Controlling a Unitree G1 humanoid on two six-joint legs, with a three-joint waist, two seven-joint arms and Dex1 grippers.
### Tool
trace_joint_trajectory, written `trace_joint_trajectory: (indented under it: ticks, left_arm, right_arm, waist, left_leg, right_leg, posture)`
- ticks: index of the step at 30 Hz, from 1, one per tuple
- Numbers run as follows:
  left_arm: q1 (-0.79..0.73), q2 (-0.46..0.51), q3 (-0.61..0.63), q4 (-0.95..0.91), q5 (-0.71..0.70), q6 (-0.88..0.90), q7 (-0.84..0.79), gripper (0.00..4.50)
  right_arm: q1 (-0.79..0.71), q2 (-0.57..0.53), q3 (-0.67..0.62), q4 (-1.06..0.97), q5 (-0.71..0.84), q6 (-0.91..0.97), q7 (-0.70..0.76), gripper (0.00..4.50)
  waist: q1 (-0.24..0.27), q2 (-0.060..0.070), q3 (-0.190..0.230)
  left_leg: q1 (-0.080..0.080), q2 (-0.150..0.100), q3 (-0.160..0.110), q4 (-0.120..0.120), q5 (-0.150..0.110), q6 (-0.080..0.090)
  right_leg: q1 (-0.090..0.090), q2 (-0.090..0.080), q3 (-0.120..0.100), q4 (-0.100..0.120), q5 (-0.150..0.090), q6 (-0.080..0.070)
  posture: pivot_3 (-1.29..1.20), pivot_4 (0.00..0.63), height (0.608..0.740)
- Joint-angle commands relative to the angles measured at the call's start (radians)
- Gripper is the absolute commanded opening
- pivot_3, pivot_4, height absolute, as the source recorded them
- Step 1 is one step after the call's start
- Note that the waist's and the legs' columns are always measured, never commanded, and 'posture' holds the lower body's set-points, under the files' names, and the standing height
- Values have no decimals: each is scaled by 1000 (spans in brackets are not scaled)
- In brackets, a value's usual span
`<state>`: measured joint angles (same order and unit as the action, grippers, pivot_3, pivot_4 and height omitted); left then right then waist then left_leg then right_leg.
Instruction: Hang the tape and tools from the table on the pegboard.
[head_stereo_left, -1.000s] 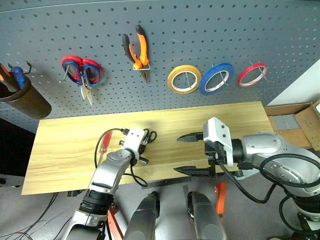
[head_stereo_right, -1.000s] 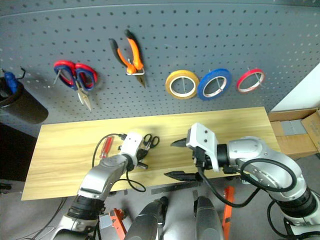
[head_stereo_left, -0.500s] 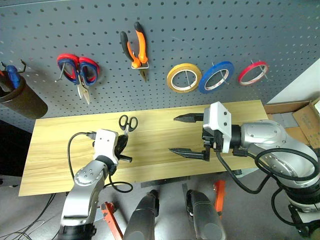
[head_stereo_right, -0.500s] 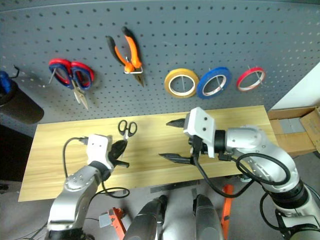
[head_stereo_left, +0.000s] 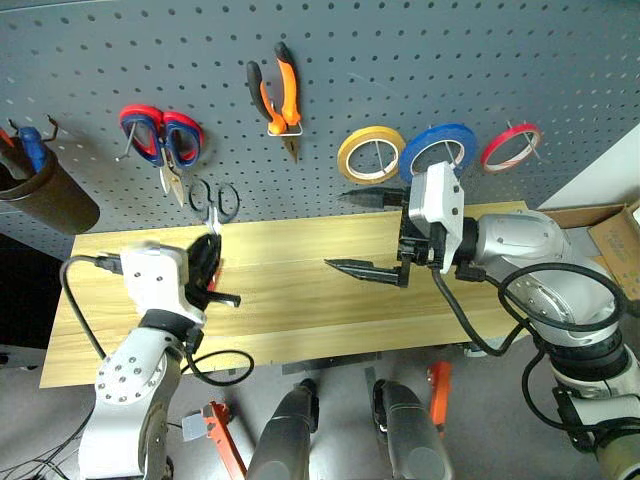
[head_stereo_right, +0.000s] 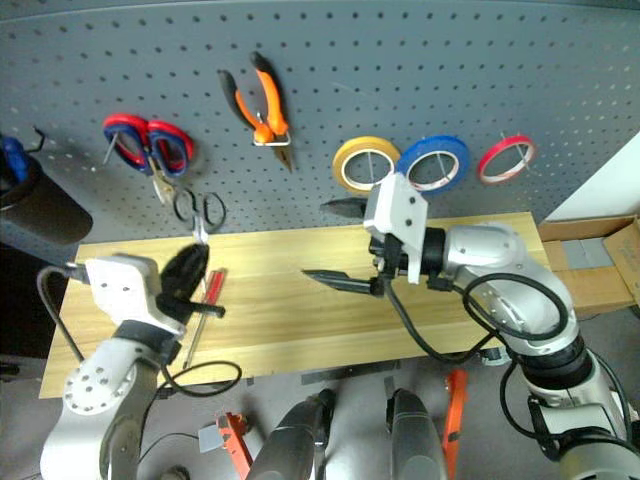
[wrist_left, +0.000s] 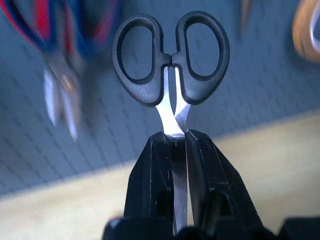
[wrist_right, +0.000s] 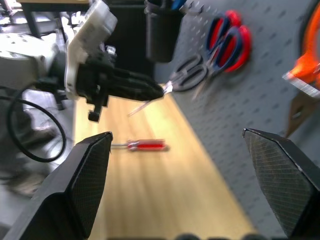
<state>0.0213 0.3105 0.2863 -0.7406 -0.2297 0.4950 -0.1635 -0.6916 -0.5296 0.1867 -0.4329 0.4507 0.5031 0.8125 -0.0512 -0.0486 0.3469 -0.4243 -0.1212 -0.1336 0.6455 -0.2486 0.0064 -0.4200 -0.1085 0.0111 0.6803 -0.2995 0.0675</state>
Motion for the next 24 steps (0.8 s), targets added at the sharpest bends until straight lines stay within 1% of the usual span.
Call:
trace_joint_trajectory:
  ticks: [1,4,11,16,19,24]
  left_arm:
    - [-5,12,39,-82,1,7,22,101]
    - [-5,17,55,-116,0,24,35,101]
    - [-14,26,83,-169,14,43,65,101]
    - [-2,8,98,-171,13,47,89,101]
    - [-14,-3,129,-161,1,56,112,101]
    - [-44,6,134,-136,-8,61,111,101]
  right_arm:
    - [-21,2,-44,-3,0,-58,17,4500]
    - [-7,-11,-53,-8,27,-51,51,4500]
    - [5,-23,-60,24,16,-66,92,4500]
    - [-1,-19,-57,59,0,-91,113,4500]
    - [-1,-18,-52,71,-7,-102,122,4500]
    - [-4,-15,-45,76,-13,-108,128,4500]
  waist:
    - [0,0,0]
    - [0,0,0]
    - [3,0,0]
    - [7,-1,-1]
    - [12,-1,-1]
    - [22,-1,-3]
  left_leg:
    - [0,0,0,0,0,0]
    - [0,0,0,0,0,0]
    - [0,0,0,0,0,0]
    - [0,0,0,1,0,-1]
    - [0,0,0,1,0,-1]
    - [0,0,0,2,0,-1]
  right_leg:
    - [0,0,0,0,0,0]
    - [0,0,-1,0,0,0]
    - [0,0,-2,0,0,0]
    - [0,0,-4,0,0,0]
    - [0,0,-4,0,0,0]
    - [0,0,-5,1,1,0]
  posture:
    - [-68,353,740]
    - [-61,343,740]
    - [-34,320,740]
    - [-17,304,740]
    - [-10,298,740]
    - [-17,291,740]
